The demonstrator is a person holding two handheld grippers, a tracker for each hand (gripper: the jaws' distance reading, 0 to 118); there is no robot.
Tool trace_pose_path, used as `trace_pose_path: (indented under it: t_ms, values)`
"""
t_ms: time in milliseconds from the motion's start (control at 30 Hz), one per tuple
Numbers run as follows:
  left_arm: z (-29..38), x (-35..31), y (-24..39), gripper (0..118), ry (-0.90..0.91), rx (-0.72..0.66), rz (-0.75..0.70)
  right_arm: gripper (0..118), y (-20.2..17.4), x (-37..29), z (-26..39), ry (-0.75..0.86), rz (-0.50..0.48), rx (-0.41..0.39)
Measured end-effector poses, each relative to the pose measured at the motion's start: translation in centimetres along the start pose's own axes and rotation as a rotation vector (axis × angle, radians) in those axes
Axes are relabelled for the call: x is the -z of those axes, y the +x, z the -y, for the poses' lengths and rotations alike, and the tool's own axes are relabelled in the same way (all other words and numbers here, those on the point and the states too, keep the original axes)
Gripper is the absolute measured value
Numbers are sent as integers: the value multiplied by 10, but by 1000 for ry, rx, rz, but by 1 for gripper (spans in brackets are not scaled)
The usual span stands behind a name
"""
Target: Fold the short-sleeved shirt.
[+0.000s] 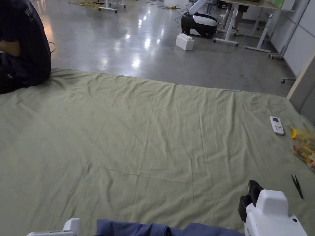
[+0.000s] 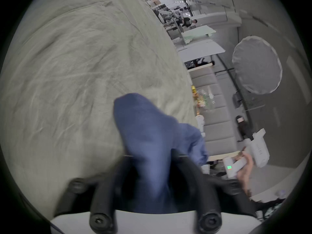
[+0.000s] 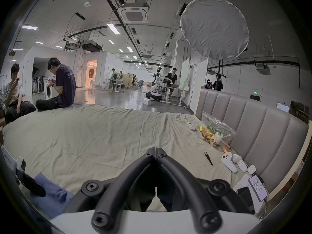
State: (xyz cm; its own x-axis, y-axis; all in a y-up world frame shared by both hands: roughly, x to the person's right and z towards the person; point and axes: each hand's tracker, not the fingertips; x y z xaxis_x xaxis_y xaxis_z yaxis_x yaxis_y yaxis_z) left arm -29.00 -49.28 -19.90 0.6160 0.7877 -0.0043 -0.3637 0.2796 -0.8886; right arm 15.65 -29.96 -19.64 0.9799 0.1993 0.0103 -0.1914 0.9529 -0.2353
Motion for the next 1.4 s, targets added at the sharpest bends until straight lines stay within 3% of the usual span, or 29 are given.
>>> trace_pose_path:
  t_ms: [33,133,433,800,1033,1400]
  values:
    - [3,1,-1,17,9,-6,18,0,0,0,1,-1,2,0]
    - [-6,0,-8,15,29,-135,92,0,0,-2,3,-9,0,0]
    - [-27,-50,7,13,69,-20,102,0,4,-5,0,-3,-1,-20]
    - [-80,-146,55,13,116,176,-369,0,6,-5,-5,27,-20,-41]
    - [-68,-122,131,13,100,293,-418,0,2,-5,0,20,-33,-20]
    - [-39,-55,208,13,58,367,-400,0,10,-4,6,10,-21,-6]
